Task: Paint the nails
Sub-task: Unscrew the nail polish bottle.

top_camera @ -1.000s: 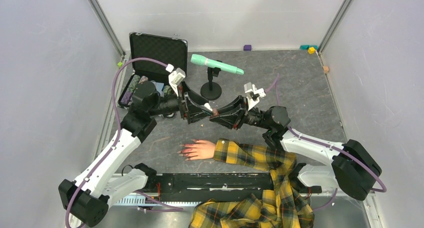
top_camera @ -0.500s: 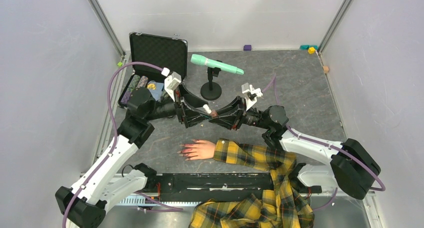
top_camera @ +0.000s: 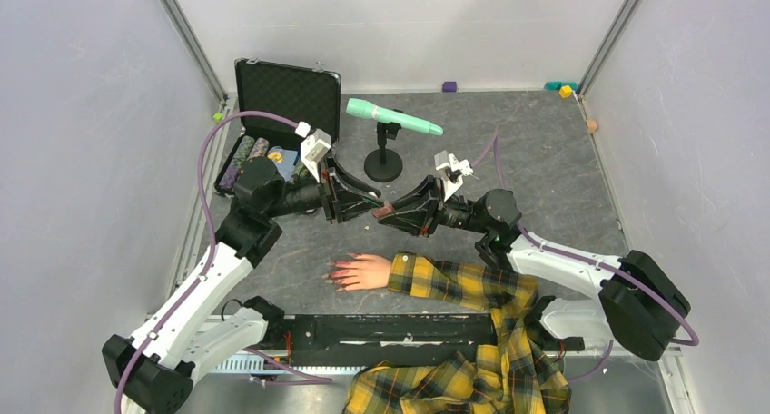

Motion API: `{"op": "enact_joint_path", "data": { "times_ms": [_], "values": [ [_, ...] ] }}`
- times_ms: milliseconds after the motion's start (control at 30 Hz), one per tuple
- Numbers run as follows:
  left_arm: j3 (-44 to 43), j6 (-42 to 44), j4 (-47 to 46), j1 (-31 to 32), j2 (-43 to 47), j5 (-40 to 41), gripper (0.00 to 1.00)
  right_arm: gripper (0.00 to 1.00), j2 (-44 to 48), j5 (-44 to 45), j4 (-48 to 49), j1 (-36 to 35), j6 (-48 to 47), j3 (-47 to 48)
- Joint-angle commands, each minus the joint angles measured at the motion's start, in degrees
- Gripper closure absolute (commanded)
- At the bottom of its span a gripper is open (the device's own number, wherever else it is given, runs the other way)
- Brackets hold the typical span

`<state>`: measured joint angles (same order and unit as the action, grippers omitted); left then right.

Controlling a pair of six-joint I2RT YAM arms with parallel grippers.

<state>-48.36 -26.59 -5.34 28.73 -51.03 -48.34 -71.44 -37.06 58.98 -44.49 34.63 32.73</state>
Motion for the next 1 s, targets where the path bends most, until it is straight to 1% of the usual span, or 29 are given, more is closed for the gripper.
{"op": "enact_joint_path", "data": {
  "times_ms": [0, 67, 133, 300, 333, 367, 600, 800, 967],
  "values": [
    [-0.33, -1.01, -2.57, 0.15, -0.24, -0.63, 0.6, 1.0, -0.42, -0.49, 1.49, 0.23, -0.8, 2.67],
    [-0.26, -0.94, -2.57, 0.1, -0.22, -0.45, 0.62, 1.0, -0.46, -0.15, 1.32, 0.28, -0.8, 2.69],
    [-0.25, -1.06, -2.57, 0.1, -0.49, -0.36, 0.67, 1.0, -0.52, 0.21, 1.31, 0.28, -0.82, 2.73],
    [-0.43, -1.58, -2.48, 0.11, -1.27, -0.38, 0.89, 1.0, -0.12, 2.23, 0.19, 0.29, -1.84, 2.49],
    [-0.5, -1.62, -2.48, 0.1, -1.33, -0.4, 0.96, 1.0, 0.01, 2.86, -0.51, 0.28, -2.21, 2.43],
    [-0.51, -1.62, -2.31, 0.14, -1.35, -0.21, 0.98, 1.0, 0.14, 3.4, -1.38, 0.26, -2.86, 2.43],
    [-1.31, -0.54, 0.8, 0.2, -1.83, 2.23, 0.98, 1.0, 2.36, 10.72, -10.28, 0.19, -8.62, 2.71],
    [-1.9, -0.95, 2.7, 0.28, -3.73, 4.24, 0.98, 1.0, 3.11, 15.09, -13.06, 0.19, -10.28, 2.43],
    [-2.35, -1.68, 5.02, 0.37, -5.29, 7.62, 0.98, 1.0, 3.55, 21.54, -15.02, 0.11, -10.91, 1.72]
  ]
}}
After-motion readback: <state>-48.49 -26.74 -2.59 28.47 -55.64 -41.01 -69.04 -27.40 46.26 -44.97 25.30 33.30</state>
